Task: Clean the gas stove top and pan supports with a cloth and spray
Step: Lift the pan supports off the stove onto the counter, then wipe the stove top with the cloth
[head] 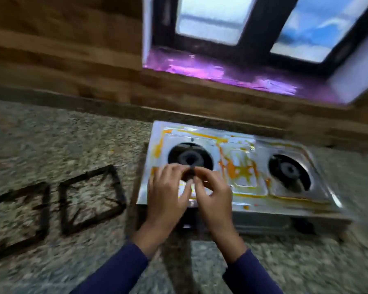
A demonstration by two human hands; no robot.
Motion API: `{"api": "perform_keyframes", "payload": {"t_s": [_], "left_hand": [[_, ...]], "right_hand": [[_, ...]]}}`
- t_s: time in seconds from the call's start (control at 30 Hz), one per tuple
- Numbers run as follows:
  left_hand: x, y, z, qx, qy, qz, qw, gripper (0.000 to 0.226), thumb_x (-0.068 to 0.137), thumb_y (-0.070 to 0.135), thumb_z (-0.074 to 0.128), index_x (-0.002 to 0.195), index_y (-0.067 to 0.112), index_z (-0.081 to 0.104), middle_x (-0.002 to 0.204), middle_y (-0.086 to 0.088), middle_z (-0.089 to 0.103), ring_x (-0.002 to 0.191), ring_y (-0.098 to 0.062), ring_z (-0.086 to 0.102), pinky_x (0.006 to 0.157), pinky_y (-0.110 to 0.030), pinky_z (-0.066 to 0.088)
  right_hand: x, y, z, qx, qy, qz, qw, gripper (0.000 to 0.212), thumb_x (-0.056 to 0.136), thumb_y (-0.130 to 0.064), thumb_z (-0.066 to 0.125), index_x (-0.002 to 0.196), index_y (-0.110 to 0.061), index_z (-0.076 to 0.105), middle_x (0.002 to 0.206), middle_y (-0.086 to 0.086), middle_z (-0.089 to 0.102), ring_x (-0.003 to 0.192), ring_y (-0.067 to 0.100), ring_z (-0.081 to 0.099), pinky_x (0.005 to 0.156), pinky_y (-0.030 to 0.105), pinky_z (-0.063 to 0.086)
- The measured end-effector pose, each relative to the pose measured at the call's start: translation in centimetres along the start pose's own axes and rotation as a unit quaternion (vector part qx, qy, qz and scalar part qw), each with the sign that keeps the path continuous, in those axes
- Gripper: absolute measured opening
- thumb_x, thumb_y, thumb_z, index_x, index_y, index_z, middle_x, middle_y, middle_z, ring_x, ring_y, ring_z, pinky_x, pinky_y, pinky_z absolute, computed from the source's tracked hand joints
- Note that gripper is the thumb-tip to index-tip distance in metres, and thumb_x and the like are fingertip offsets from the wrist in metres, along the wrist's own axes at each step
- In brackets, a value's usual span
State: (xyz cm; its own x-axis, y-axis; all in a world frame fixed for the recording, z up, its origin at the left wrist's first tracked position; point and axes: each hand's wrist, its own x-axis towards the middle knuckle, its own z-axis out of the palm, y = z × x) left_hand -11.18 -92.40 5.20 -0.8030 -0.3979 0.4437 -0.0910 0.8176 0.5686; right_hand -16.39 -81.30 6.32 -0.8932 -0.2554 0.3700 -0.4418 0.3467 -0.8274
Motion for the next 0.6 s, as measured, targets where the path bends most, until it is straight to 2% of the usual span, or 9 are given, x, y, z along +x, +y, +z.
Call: {"api": "perform_keyframes", "payload": {"t_s": [0.1,0.13,0.27,0.33,0.4,0.5,0.6], "left_hand": [[-1.1,6.0,4.7,-0.040,-0.039,0.088,0.995,0.036,0.082,0.032,0.065,0.118,0.026,0.062,0.118,0.005,0.060,0.114,-0.018,0.053,0.091,-0.037,0.042],[-1.6,10.0,7.7,-0.055,-0.053,0.119,0.990,0.037,0.082,0.032,0.066,0.118,0.025,0.063,0.118,0.005,0.059,0.113,-0.019,0.053,0.090,-0.037,0.042],[-3.7,17.8,15.6,-0.077,-0.121,0.215,0.966,0.037,0.083,0.031,0.062,0.117,0.019,0.062,0.118,0.000,0.059,0.113,-0.024,0.055,0.089,-0.039,0.045],[-5.0,21.0,19.7,-0.060,-0.166,0.259,0.950,0.042,0.084,0.032,0.060,0.122,0.016,0.061,0.124,-0.003,0.060,0.118,-0.026,0.054,0.094,-0.040,0.045],[-6.0,23.4,23.2,-0.027,-0.203,0.306,0.930,0.048,0.084,0.035,0.060,0.127,0.016,0.060,0.130,-0.003,0.060,0.124,-0.024,0.051,0.100,-0.040,0.041],[-7.2,25.0,26.2,0.037,-0.232,0.327,0.916,0.051,0.086,0.040,0.058,0.131,0.017,0.059,0.139,-0.001,0.056,0.131,-0.022,0.047,0.105,-0.041,0.032],[-8.0,25.0,27.2,0.079,-0.219,0.318,0.919,0.048,0.088,0.041,0.056,0.129,0.018,0.061,0.141,0.000,0.055,0.136,-0.020,0.043,0.107,-0.045,0.031]], "right_hand": [[0.1,4.6,-7.2,0.000,0.084,0.059,0.995,0.029,0.086,0.005,0.067,0.101,-0.019,0.072,0.096,-0.010,0.069,0.087,0.000,0.067,0.073,0.012,0.051],[0.0,7.3,-11.7,-0.005,0.119,0.084,0.989,0.029,0.087,0.004,0.066,0.100,-0.021,0.072,0.095,-0.010,0.069,0.086,0.000,0.067,0.072,0.011,0.050],[-1.0,14.3,-22.2,-0.039,0.178,0.133,0.974,0.025,0.089,0.000,0.064,0.101,-0.021,0.071,0.098,-0.004,0.067,0.089,0.004,0.064,0.076,0.013,0.051],[-1.7,17.8,-27.1,-0.065,0.202,0.168,0.963,0.021,0.091,-0.005,0.063,0.102,-0.021,0.071,0.099,-0.006,0.066,0.092,0.005,0.062,0.080,0.013,0.049],[-2.3,21.2,-31.3,-0.075,0.229,0.206,0.949,0.019,0.092,-0.006,0.062,0.102,-0.019,0.071,0.097,-0.004,0.065,0.091,0.009,0.062,0.076,0.011,0.047],[-2.8,25.5,-35.5,-0.096,0.227,0.251,0.936,0.019,0.093,-0.006,0.060,0.104,-0.017,0.070,0.100,0.000,0.064,0.092,0.016,0.062,0.074,0.016,0.044],[-1.9,29.2,-37.8,-0.108,0.187,0.308,0.927,0.020,0.095,-0.011,0.059,0.111,-0.019,0.066,0.107,0.001,0.064,0.092,0.013,0.060,0.070,0.016,0.043]]}}
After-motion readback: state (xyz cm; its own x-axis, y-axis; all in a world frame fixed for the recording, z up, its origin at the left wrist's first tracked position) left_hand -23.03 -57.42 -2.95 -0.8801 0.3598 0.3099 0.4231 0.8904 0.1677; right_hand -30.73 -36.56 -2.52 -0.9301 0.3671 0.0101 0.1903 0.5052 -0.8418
